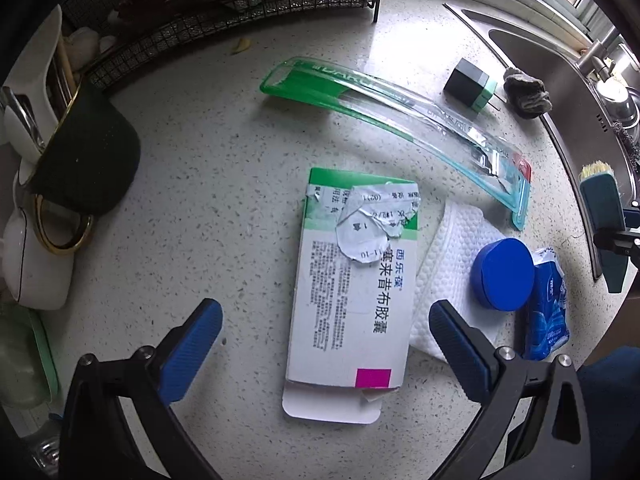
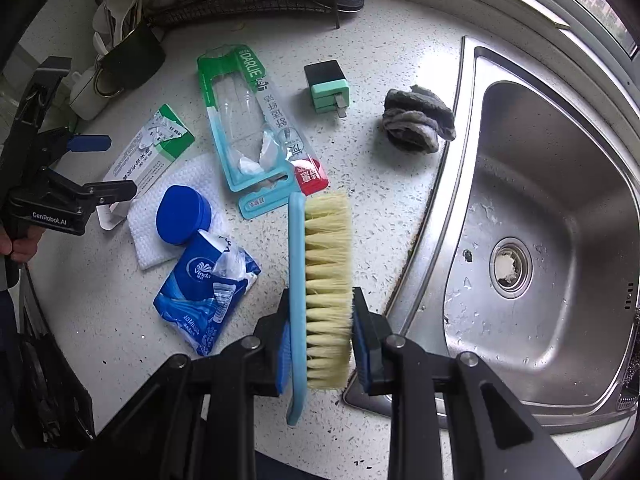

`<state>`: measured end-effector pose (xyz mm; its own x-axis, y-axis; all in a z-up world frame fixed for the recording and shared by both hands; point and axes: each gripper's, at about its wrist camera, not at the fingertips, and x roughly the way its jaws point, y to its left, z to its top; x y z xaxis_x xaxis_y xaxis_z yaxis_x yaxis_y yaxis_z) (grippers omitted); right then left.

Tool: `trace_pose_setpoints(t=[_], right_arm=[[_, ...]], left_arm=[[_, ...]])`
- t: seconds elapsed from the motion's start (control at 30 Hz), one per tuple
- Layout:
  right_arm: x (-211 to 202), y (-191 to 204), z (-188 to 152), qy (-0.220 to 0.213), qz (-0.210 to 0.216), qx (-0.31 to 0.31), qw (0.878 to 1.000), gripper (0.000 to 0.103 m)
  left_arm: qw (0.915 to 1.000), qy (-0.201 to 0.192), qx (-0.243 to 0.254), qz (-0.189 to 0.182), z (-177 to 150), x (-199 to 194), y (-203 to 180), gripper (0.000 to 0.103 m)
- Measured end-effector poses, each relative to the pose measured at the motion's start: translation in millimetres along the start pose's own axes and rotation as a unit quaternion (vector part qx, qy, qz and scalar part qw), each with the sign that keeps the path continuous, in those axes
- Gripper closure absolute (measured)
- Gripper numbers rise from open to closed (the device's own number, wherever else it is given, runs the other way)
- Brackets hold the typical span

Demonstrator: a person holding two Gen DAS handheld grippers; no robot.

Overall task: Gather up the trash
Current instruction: 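Close the left tool on the white-green medicine box, then carry the brush down with the right tool while the left tool carries the box down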

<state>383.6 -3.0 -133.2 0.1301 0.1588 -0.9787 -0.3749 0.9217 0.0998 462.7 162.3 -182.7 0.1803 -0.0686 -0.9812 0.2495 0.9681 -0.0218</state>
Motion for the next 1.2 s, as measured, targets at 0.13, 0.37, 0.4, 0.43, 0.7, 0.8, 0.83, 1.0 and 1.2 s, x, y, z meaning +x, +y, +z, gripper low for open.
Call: trace_pose_setpoints(t=[0.13,0.37,0.4,0.43,0.7,0.8,0.83,1.0,1.2], right_arm=[[0.8,-6.0,-0.3,-0.002,-0.003,0.009,1.0,0.079],[1.3,-15.7,-1.4,-0.004,-0.009,0.019,1.0,0.079],[1.7,-16.5,-0.9,-0.004,-0.009,0.019,1.0,0.079],[2.6,-17.9,-0.8,-0.005,-0.009,0.019,1.0,0.079],[6.7,-21.0,-0.7,-0.006,-0.004,0.016,1.0,0.079],[2.3,-20.1,-1.0,-0.012,0.0,0.013,1.0,0.079],[0.9,-20.1,-1.0,-0.014,0.0,0.012,1.0,0.079],[-15.9,-18.5,-4.8,-0.043,0.008,0.008,0.999,0.079],[-36.6,-11.4,-16.2,-0.063,0.017,-0.018,0.998,0.079]], left_arm=[[0.9999,0.003,0.011,0.0,8.1,8.3,0.7,0.003],[0.9995,0.019,0.023,-0.008,13.2,24.6,-2.2,0.018],[0.9996,0.017,0.024,-0.004,13.2,24.8,-1.8,0.019],[0.9996,0.016,0.023,-0.004,13.1,24.7,-1.8,0.022],[0.9999,0.01,-0.01,0.001,9.7,16.1,15.4,0.047],[0.9995,0.006,-0.028,0.014,2.7,6.5,18.7,0.047],[0.9992,0.002,-0.036,0.02,0.5,1.0,18.8,0.047],[0.9947,-0.033,-0.096,0.019,-16.5,-37.9,17.5,0.047],[0.9927,-0.057,-0.106,0.015,-47.2,-79.0,-22.3,0.047]])
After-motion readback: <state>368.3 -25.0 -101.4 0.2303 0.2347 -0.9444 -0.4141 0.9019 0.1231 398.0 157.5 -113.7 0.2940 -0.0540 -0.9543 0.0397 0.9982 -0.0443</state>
